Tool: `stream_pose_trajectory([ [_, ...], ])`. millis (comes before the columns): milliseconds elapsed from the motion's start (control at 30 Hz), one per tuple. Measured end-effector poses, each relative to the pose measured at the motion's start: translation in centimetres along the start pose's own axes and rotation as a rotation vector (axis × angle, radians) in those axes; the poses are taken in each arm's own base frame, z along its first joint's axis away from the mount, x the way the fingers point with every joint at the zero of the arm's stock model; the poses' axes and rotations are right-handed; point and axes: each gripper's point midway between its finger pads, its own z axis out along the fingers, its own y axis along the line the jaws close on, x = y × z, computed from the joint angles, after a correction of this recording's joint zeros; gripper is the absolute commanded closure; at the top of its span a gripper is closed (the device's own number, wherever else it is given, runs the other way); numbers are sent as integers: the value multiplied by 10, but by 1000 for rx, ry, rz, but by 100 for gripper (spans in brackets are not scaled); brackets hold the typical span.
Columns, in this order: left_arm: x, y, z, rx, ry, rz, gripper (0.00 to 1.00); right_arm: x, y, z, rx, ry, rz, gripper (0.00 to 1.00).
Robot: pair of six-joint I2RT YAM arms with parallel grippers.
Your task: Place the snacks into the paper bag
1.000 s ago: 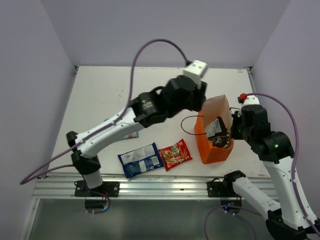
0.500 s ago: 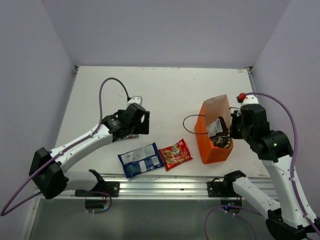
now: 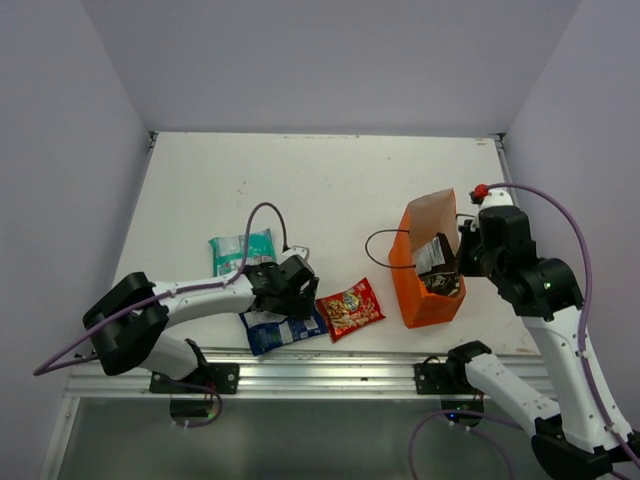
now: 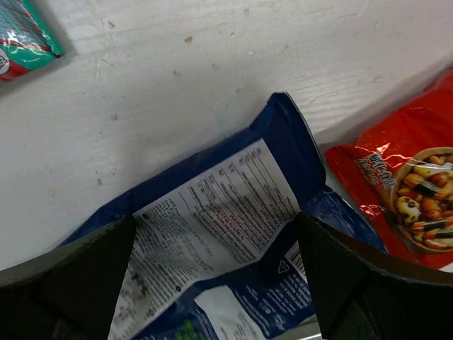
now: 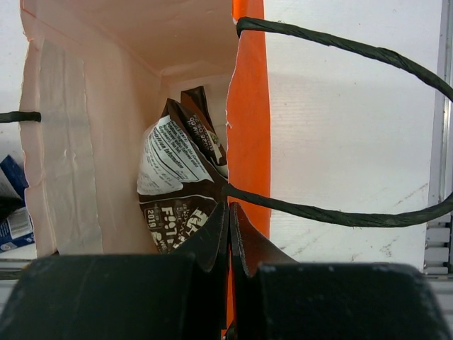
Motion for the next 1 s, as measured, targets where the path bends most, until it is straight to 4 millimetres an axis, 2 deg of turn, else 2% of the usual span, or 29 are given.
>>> stream_pose_trajectory([
  [33, 5, 2, 4, -3, 11, 2, 0, 0, 0, 0, -1, 0, 0, 100],
  [100, 6, 0, 8, 1, 9, 4, 13, 0, 0, 0, -2, 0, 0, 100],
  [133, 5, 0, 8, 2, 3, 7, 39, 0, 0, 0, -3, 0, 0, 100],
  [267, 4, -2, 10, 3, -7, -6, 100, 0, 1, -2, -12, -3, 2, 100],
  [467, -1, -3, 3, -29, -2, 6, 100, 1, 3, -4, -28, -9, 5, 100],
  [533, -11, -2, -5, -57, -8, 9, 100, 3, 4, -2, -32, -6, 5, 100],
  [600, -31, -7, -21, -72, -36, 6, 100, 3, 5, -2, -38, -7, 8, 100],
  [667, -66, -22, -45, -51, -102, -13, 100, 3, 7, -2, -44, -8, 11, 100],
  [733, -118, -49, -86, 21, -214, -53, 100, 3, 7, -2, -48, -10, 13, 100],
  [800, -179, -82, -145, 149, -367, -113, 100, 3, 7, -2, -49, -10, 12, 100],
  [867, -232, -109, -213, 313, -534, -176, 100, 3, 7, -2, -49, -9, 12, 100],
  [933, -266, -130, -274, 479, -666, -217, 100, 4, 7, -2, -49, -9, 12, 100],
  [1000, -281, -147, -313, 615, -742, -230, 100, 4, 7, -1, -49, -11, 13, 100],
])
